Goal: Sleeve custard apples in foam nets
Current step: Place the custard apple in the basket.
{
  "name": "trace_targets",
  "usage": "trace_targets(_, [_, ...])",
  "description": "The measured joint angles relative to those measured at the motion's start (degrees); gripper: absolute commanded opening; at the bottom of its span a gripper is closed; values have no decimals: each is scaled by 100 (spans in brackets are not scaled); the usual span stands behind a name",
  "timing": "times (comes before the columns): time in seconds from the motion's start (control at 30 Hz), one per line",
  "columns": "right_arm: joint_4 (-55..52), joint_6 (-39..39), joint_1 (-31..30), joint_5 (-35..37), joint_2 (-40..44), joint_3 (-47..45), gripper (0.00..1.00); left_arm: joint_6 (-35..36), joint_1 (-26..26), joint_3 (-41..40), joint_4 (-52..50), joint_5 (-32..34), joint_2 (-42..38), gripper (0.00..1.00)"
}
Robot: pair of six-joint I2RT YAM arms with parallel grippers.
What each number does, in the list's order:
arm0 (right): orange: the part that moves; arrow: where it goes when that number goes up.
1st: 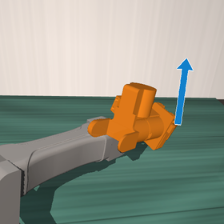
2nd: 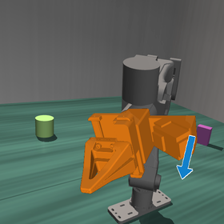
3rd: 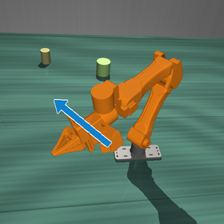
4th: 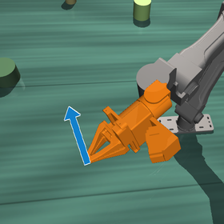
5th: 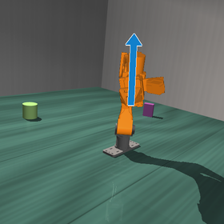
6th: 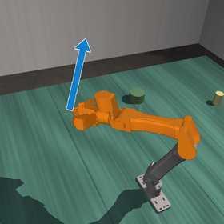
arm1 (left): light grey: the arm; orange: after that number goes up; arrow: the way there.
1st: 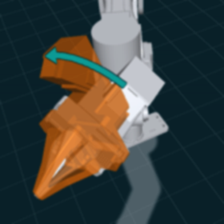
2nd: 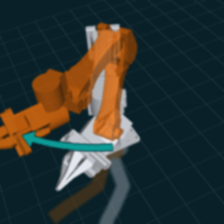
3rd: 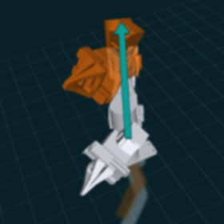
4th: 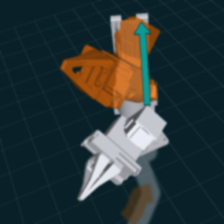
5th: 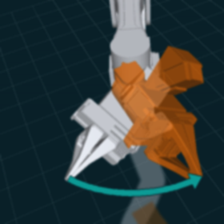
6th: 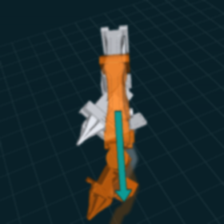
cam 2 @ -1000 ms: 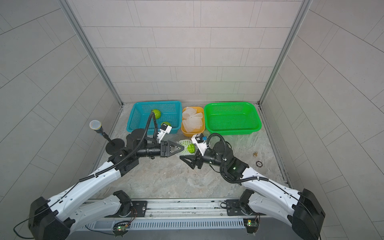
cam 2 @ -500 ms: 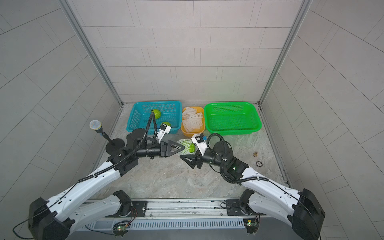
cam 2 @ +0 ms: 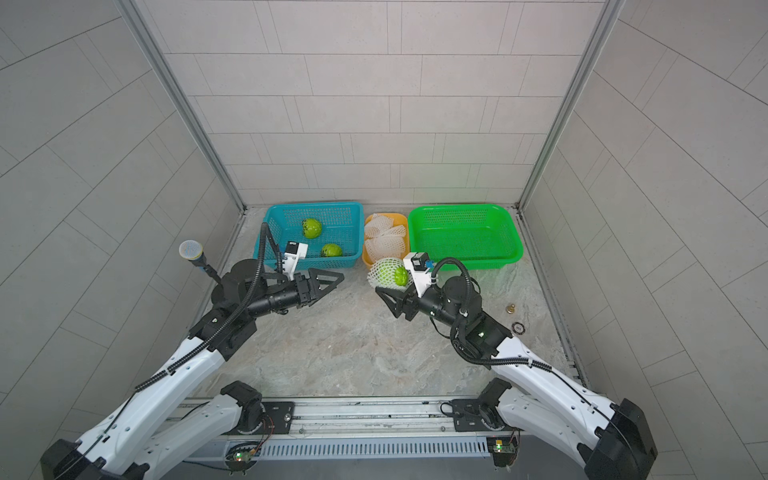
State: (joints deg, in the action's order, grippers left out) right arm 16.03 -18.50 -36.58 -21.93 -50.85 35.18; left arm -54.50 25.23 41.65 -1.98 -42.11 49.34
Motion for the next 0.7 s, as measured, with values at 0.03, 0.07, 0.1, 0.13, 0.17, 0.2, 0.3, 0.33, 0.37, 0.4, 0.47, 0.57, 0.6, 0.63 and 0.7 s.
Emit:
trace_targets(0.03, [0,0,103,42,-26,22,77,0,0,-46,-17,2,-9,89])
trace_targets(0.07, [-2,-7,227,79,-68,57,77,2,0,-85,-37,15,-22,89])
trace_targets(0.1, [0,-15,354,116,-114,101,77,7,0,-114,-63,24,-37,89])
trace_targets(0.13, [0,-39,522,160,-181,168,77,9,0,-146,-92,39,-63,89])
trace_targets(0.17, [9,-70,702,210,-267,243,77,11,0,-195,-107,55,-105,89])
trace_targets(0.2, [28,-101,859,249,-356,306,76,7,0,-238,-120,68,-138,89])
trace_targets(0.3, [109,-212,1357,404,-719,509,76,-11,0,-424,-101,101,-247,89])
trace_targets(0.33, [142,-238,1504,452,-861,570,76,-15,0,-492,-96,109,-273,89])
trace_targets(0.37, [179,-275,1661,487,-1036,645,76,-28,0,-555,-92,116,-293,89])
trace_targets(0.4, [223,-304,1764,516,-1172,702,76,-46,0,-605,-94,122,-313,89])
trace_targets(0.47, [363,-409,2011,553,-1537,828,76,-85,0,-704,-87,127,-348,89])
trace_targets(0.57, [535,-525,2286,579,-2057,999,76,-138,0,-831,-83,131,-391,89])
trace_targets(0.6, [590,-568,2382,584,-2273,1084,76,-157,0,-883,-90,136,-431,89])
trace_targets(0.63, [634,-605,2455,590,-2463,1169,76,-166,0,-929,-90,138,-481,89])
trace_targets(0.7, [706,-713,2614,568,-2889,1370,76,-214,0,-990,-83,149,-581,89])
